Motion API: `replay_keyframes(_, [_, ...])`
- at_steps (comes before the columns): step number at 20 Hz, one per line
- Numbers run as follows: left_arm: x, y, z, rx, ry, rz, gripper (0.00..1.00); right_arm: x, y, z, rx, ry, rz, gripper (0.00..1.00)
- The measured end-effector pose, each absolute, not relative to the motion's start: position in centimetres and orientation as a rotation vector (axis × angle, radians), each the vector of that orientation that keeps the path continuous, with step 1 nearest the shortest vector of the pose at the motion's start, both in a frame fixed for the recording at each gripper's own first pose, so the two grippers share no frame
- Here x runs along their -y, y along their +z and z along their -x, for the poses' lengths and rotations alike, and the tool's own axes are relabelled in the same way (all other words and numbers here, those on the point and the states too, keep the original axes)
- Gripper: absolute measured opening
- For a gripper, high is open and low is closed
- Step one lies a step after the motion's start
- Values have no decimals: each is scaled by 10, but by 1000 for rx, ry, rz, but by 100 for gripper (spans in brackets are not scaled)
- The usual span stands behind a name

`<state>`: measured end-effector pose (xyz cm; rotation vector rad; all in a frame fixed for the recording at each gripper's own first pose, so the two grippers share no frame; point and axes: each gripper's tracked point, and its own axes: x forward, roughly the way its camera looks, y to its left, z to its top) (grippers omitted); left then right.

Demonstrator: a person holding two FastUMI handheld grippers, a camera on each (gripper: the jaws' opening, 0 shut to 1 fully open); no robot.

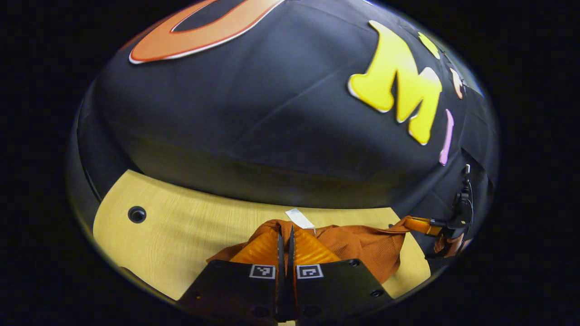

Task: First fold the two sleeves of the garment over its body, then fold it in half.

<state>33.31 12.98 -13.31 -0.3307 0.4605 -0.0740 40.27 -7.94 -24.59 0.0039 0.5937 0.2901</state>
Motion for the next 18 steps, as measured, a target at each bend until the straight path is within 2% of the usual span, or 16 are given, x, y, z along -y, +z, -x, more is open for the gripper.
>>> replay_keyframes(4, [-141, -197, -359, -540, 29, 333, 3, 76, -307, -431, -646, 249, 20, 0])
replay_keyframes(6, [-139, -208, -367, -532, 47, 365, 4, 75, -330, -433, -680, 230, -9, 1])
replay_keyframes(10, [-147, -222, -378, -506, 71, 382, 12, 82, -348, -436, -702, 204, -14, 12])
replay_keyframes(11, [-148, -222, -377, -512, 75, 371, 35, 85, -345, -436, -696, 198, -5, 14])
replay_keyframes(13, [-154, -217, -373, -515, 94, 342, 53, 91, -337, -440, -671, 189, 7, 30])
replay_keyframes(14, [-154, -211, -371, -511, 100, 333, 63, 92, -335, -441, -667, 181, 10, 33])
replay_keyframes(15, [-155, -202, -367, -504, 108, 326, 89, 89, -333, -439, -667, 184, 10, 33])
replay_keyframes(16, [-158, -195, -364, -494, 120, 315, 100, 88, -327, -436, -662, 191, 11, 49])
replay_keyframes(17, [-160, -187, -358, -475, 130, 299, 95, 89, -317, -432, -655, 191, 25, 65])
replay_keyframes(18, [-161, -177, -353, -452, 135, 274, 95, 89, -309, -429, -642, 191, 35, 82])
